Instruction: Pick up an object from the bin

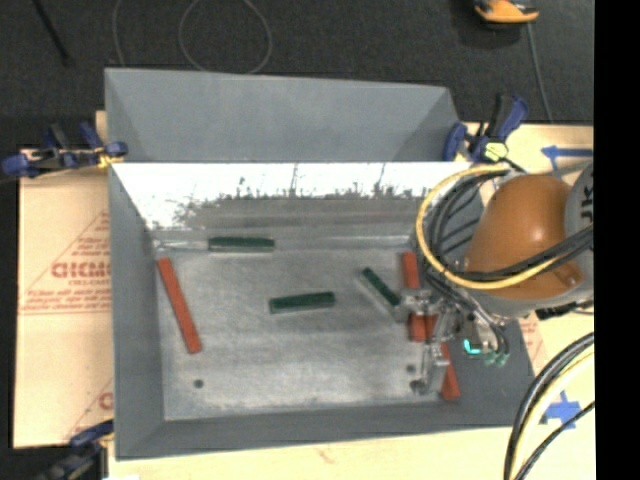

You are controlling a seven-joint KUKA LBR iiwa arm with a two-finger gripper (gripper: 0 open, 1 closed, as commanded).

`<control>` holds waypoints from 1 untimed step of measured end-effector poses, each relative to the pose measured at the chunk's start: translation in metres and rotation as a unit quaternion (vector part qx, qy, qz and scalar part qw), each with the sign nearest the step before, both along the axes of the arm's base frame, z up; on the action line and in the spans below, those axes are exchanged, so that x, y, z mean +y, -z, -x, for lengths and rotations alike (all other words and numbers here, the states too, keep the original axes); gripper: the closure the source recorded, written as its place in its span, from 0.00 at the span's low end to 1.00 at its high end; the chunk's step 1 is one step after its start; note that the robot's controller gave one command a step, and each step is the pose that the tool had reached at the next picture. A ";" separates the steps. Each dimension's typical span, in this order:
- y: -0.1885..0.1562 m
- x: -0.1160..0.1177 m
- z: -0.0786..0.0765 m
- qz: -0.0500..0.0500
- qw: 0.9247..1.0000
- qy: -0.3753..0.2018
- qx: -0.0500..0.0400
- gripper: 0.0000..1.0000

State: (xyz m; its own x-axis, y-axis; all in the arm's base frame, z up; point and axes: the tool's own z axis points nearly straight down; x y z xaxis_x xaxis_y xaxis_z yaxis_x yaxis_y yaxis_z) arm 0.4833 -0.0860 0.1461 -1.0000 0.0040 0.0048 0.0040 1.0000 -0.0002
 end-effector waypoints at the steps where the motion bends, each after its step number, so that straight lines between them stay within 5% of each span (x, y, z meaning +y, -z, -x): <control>1: 0.069 0.088 -0.082 -0.001 0.992 -0.124 -0.005 0.00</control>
Offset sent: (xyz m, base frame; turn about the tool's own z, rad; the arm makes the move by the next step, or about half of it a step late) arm 0.0804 0.0865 -0.0689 -0.2495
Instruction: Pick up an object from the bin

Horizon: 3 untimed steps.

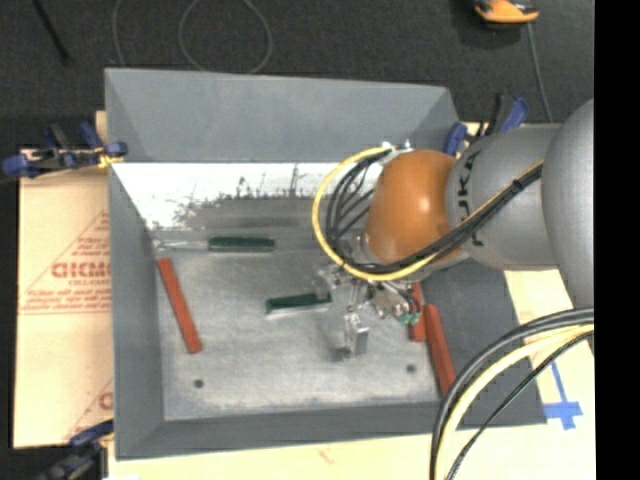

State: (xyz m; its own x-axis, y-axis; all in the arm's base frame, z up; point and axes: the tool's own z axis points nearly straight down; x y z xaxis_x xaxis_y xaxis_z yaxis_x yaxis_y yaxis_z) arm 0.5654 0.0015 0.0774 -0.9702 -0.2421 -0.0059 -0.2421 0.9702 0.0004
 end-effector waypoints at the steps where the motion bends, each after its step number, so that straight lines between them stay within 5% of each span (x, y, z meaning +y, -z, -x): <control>1: 0.006 0.070 -0.027 -0.001 1.000 -0.002 -0.001 0.00; 2: 0.006 0.066 -0.026 0.000 1.000 -0.001 0.000 1.00; 3: -0.133 0.081 -0.044 0.002 0.969 -0.245 -0.003 1.00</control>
Offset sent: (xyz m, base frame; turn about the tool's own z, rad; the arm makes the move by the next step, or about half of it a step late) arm 0.0246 0.0659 -0.0074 0.0011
